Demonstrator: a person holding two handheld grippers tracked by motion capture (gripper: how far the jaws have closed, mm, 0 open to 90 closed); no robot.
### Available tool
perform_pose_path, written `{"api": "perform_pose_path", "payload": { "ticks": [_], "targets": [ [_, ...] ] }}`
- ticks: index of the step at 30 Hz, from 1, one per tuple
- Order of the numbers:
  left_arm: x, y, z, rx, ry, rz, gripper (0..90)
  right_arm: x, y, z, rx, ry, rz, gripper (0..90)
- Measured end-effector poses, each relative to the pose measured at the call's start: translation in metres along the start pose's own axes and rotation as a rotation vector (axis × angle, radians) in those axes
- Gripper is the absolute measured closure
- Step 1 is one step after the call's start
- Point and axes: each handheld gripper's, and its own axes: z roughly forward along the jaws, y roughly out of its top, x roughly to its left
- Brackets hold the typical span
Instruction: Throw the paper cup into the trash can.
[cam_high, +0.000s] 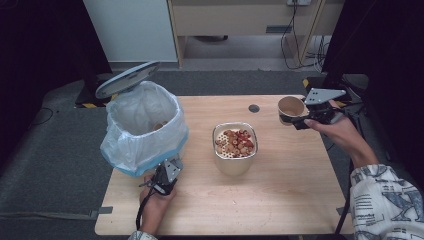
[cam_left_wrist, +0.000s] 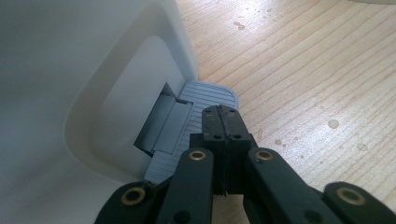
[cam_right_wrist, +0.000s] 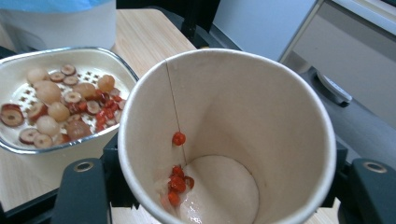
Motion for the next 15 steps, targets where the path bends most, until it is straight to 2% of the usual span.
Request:
{"api": "perform_pose_path", "payload": {
  "ticks": [6, 15],
  "targets": [
    [0.0, 0.0, 0.0, 0.0, 0.0, 0.001, 89.5, 0.001, 0.006, 0.002, -0.007, 0.025, 0.021, 30.9],
    [0.0, 0.0, 0.0, 0.0, 0.0, 0.001, 89.5, 0.0, 0.013, 0.002, -0.012, 0.038, 0.043, 30.9]
  ]
}}
